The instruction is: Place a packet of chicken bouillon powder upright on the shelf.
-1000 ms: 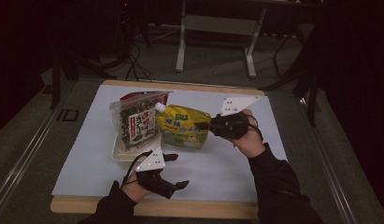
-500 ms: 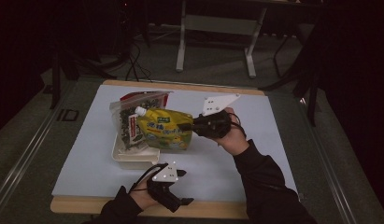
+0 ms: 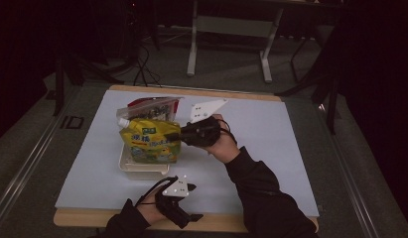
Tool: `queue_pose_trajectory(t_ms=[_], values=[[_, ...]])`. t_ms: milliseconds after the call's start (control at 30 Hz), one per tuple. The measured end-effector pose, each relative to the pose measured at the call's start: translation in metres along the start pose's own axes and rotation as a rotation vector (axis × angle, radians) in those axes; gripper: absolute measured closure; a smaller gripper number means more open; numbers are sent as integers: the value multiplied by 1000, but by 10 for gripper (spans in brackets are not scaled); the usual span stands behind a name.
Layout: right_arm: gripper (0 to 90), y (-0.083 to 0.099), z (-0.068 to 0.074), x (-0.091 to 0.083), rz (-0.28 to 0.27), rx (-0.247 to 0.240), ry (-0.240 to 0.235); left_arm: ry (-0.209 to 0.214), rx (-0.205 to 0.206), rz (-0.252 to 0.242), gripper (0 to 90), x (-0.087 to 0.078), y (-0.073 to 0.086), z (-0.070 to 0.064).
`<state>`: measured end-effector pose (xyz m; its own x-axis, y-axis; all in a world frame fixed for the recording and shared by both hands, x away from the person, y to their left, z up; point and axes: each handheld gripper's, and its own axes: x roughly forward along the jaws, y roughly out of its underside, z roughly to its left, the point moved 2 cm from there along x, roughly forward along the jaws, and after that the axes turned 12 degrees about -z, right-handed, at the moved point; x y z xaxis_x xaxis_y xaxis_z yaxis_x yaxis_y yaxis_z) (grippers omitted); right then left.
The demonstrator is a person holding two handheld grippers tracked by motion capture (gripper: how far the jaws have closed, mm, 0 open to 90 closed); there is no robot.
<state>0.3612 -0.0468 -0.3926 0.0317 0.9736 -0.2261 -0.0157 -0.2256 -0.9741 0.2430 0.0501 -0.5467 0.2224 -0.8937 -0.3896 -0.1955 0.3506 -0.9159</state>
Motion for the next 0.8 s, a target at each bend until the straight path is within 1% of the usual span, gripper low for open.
queue_pose_trajectory(t_ms=[33,133,167,267,367,400,533,700,800], values=[[900,1,0,4,-1,7,-6,3,4,3,87,0,0,0],[900,3,1,14,-4,6,-29,4,11,-5,87,0,1,-1],[900,4,1,18,-2,7,-32,6,9,-6,87,-1,0,-1],[900,8,1,29,-3,20,-61,8,8,-12,87,-1,0,0],[900,12,2,38,6,21,-72,5,-5,-24,87,-2,0,0],[900,14,2,40,10,26,-73,3,-2,-24,87,-3,0,1],[900,22,2,45,27,40,-79,7,-5,-31,87,-4,0,1],[900,39,1,51,59,63,-91,8,-8,-33,87,-4,0,1],[900,48,0,52,64,79,-97,5,-7,-33,87,-4,0,1]])
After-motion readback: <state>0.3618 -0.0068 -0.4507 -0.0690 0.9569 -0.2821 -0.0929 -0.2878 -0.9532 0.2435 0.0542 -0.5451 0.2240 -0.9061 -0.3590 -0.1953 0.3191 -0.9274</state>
